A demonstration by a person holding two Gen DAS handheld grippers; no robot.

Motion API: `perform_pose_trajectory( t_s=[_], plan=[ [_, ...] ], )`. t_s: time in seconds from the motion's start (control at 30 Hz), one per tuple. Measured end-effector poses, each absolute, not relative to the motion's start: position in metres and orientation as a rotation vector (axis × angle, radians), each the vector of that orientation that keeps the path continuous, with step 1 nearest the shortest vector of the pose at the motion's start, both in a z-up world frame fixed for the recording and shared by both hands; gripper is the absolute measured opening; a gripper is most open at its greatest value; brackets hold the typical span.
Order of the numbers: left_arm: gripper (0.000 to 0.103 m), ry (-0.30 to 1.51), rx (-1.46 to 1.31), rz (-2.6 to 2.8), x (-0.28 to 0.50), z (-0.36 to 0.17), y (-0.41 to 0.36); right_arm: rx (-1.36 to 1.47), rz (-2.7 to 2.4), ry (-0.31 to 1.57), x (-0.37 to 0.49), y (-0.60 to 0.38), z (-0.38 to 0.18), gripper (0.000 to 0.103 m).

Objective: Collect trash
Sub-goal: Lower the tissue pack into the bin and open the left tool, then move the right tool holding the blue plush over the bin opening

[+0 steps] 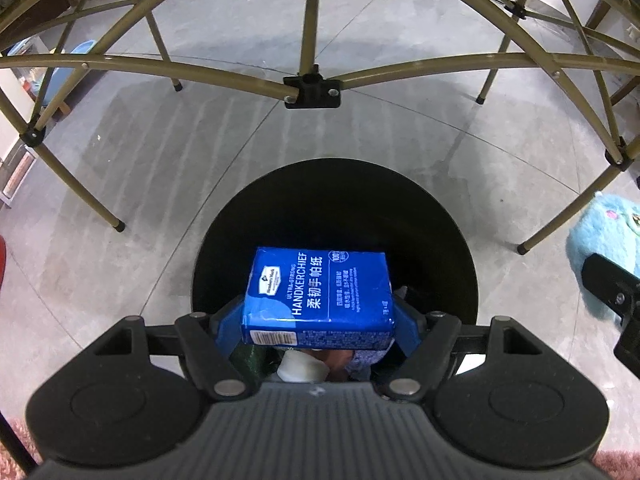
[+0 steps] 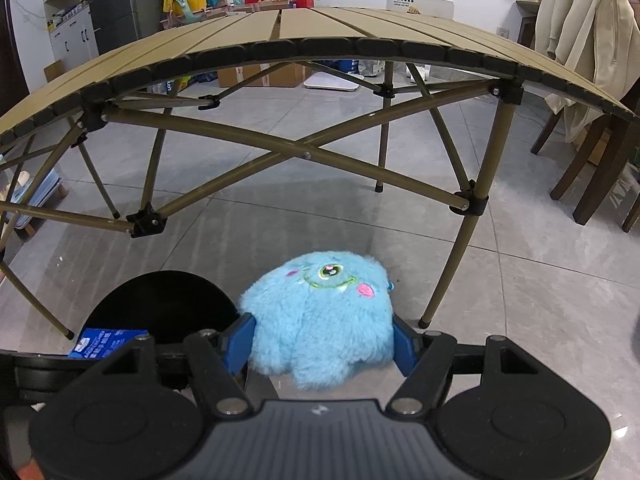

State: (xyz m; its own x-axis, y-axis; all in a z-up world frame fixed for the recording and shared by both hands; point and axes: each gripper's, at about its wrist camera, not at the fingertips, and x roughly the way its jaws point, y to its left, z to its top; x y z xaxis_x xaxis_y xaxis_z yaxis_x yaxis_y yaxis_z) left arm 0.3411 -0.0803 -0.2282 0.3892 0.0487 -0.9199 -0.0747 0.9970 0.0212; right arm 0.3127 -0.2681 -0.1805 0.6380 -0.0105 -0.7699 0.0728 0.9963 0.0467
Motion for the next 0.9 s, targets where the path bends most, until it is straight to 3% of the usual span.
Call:
perform_pose_trajectory(
  t_s=[0.03, 0.1, 0.9],
  plan=[
    [0.092, 1.166, -0.023, 0.078, 0.3407, -0.2276, -0.0807, 0.075, -0.048, 0.877, 0.3126, -0.268, -0.1804, 0.068],
    [0.103, 1.164, -0.027, 0.072, 0.3404, -0.2265, -0.0807, 0.073, -0.048, 0.877, 0.3125, -0.2679, -0.1805, 0.068],
    [0.103, 1.166, -0.063, 0.059, 0.338, -0.2204, -0.0719, 0.066, -0.045, 0.878, 0.3109, -0.2688, -0.1818, 0.068]
  ],
)
